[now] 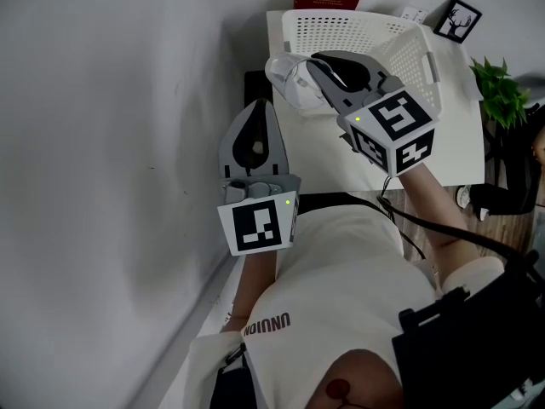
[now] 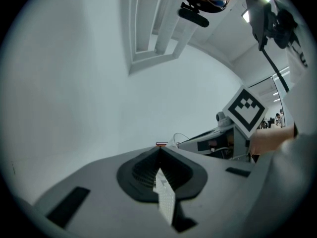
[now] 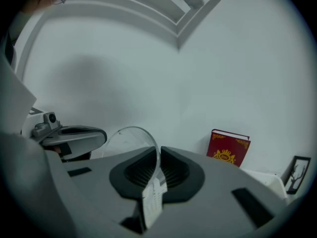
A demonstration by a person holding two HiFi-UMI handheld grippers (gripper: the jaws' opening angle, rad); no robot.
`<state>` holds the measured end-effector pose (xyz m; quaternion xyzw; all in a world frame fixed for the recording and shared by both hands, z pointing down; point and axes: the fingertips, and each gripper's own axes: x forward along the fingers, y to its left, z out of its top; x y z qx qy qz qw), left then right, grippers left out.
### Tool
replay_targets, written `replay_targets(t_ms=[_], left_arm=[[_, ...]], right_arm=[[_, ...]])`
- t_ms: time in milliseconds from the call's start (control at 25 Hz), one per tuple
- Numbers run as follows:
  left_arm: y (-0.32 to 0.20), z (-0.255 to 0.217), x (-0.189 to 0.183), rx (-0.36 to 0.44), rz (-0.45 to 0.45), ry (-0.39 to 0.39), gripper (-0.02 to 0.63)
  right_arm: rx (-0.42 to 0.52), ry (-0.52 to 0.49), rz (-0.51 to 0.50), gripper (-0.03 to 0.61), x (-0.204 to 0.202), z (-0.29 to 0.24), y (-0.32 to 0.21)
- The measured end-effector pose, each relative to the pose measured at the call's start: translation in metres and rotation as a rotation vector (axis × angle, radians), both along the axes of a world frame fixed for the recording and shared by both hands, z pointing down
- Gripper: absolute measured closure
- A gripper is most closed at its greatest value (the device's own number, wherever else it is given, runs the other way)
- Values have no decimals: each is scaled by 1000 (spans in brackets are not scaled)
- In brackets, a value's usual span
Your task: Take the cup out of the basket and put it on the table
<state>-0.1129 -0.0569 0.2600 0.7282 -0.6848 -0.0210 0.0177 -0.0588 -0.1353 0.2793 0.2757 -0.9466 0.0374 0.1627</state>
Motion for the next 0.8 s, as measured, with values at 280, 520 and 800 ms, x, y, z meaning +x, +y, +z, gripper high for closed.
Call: replay_targets(t_ms=[280, 520, 800], left_arm=[[7, 2, -17, -11, -56, -10, 603], [13, 4, -30, -11, -92, -53, 603], [20, 6, -39, -10, -128, -77, 603]], right_arm=[[-12, -7, -47, 538, -14, -1, 11], [-31, -11, -82, 538, -23, 2, 19], [-54, -12, -126, 538, -32, 8, 30]])
